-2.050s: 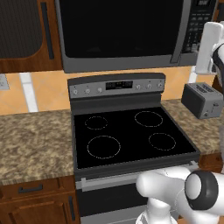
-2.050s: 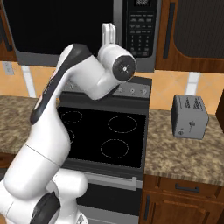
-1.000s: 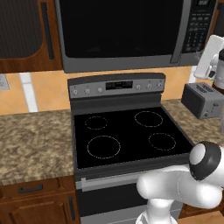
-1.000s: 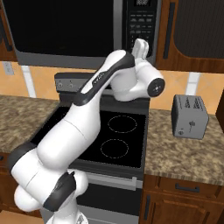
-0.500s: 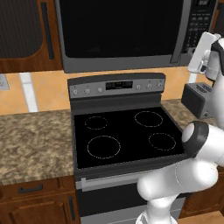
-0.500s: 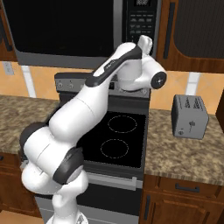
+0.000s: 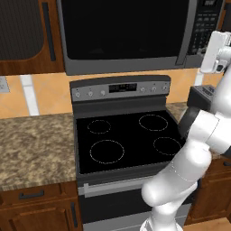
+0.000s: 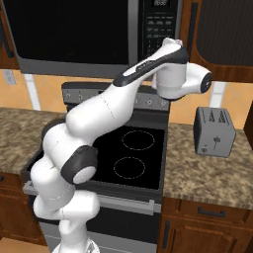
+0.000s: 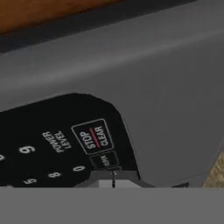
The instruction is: Open the microwave, place the bowl with waffle inside the microwave, then close the microwave door and turn it on.
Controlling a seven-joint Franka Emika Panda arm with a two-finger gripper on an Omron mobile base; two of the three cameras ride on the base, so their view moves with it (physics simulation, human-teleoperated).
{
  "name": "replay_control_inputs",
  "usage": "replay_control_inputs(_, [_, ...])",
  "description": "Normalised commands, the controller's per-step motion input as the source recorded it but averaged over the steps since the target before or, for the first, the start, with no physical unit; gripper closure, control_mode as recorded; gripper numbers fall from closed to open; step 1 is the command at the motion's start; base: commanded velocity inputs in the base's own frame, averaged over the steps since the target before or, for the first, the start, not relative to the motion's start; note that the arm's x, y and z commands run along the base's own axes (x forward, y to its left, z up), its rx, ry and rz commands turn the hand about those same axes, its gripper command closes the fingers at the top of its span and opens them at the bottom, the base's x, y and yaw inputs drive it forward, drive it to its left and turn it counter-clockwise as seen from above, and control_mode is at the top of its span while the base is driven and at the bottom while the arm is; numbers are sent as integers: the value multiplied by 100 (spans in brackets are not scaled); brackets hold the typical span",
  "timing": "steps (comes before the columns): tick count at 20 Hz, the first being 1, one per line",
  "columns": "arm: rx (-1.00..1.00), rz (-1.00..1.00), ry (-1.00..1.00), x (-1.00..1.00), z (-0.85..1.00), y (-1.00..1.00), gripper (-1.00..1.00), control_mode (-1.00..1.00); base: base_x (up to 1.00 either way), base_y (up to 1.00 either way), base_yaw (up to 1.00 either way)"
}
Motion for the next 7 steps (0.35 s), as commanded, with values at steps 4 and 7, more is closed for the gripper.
replay_control_inputs(4, [0,0,-18,-85,0,2,100,-100,0,0,0])
replay_control_inputs(7, [0,0,-34,-100,-14,24,100,-100,0,0,0])
